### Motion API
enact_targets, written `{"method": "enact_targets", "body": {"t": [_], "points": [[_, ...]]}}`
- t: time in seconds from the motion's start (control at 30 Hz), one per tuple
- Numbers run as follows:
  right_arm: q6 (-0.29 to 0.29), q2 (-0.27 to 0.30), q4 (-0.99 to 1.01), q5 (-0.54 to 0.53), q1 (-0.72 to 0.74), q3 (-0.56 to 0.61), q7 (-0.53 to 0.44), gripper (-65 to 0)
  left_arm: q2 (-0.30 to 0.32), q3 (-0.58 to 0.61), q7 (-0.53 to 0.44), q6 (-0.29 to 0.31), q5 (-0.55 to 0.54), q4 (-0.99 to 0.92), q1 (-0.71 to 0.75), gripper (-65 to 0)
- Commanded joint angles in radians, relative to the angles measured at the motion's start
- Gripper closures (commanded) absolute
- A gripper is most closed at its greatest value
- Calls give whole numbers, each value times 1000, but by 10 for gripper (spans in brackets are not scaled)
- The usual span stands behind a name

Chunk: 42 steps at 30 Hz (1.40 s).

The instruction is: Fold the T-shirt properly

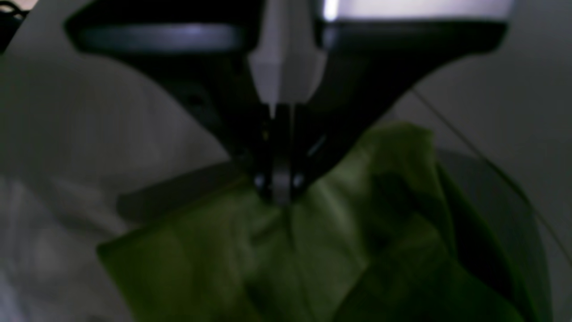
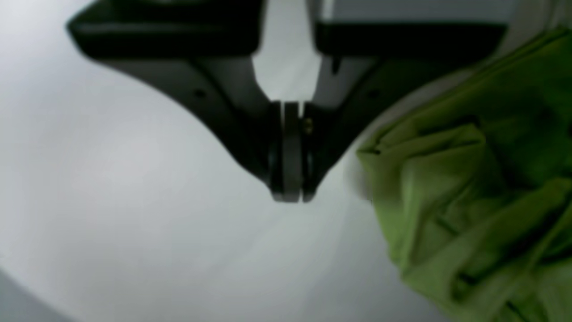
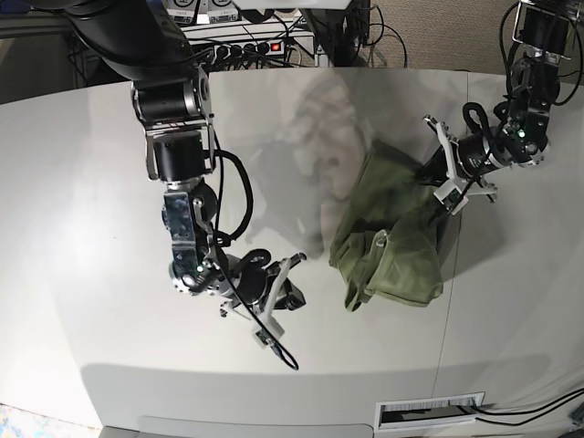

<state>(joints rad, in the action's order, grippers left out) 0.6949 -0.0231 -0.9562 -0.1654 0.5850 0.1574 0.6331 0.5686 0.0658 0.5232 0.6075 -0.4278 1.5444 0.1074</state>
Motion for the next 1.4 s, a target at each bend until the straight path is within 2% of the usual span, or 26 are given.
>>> {"method": "enact_targets", "body": {"t": [0.0, 0.17, 0.27, 0.4, 0.57, 0.7, 0.87, 0.97, 1.23, 1.3, 1.37], "points": [[3, -21, 0, -21, 61, -2, -49, 0, 16, 2, 80, 4, 26, -4, 10, 0], [3, -81, 56, -13, 116, -2, -74, 0, 15, 2, 83, 18, 0, -3, 12, 0], [3, -116, 76, 26, 118, -2, -77, 0, 16, 2, 90, 26, -18, -3, 12, 0], [3, -119, 116, 30, 119, 14, -92, 0, 13, 2, 98, 39, -49, -3, 12, 0], [3, -119, 160, -55, 118, 24, -31, 0, 13, 2, 97, 48, -48, -3, 12, 0], [3, -119, 161, -150, 114, 113, 38, 0, 13, 2, 96, 48, -48, -3, 11, 0], [3, -119, 159, -274, 114, 292, 151, 0, 13, 2, 66, 48, -23, -3, 11, 0], [3, -119, 154, -379, 114, 352, 237, 0, 13, 2, 58, 47, 9, -3, 11, 0], [3, -118, 32, -715, 113, 360, 631, 0, 13, 2, 59, 40, 17, -5, 11, 0], [3, -117, -3, -761, 113, 360, 700, 0, 13, 2, 59, 40, 36, -5, 11, 0], [3, -115, -40, -773, 113, 360, 707, 0, 14, 2, 61, 40, 80, -5, 11, 0]]}}
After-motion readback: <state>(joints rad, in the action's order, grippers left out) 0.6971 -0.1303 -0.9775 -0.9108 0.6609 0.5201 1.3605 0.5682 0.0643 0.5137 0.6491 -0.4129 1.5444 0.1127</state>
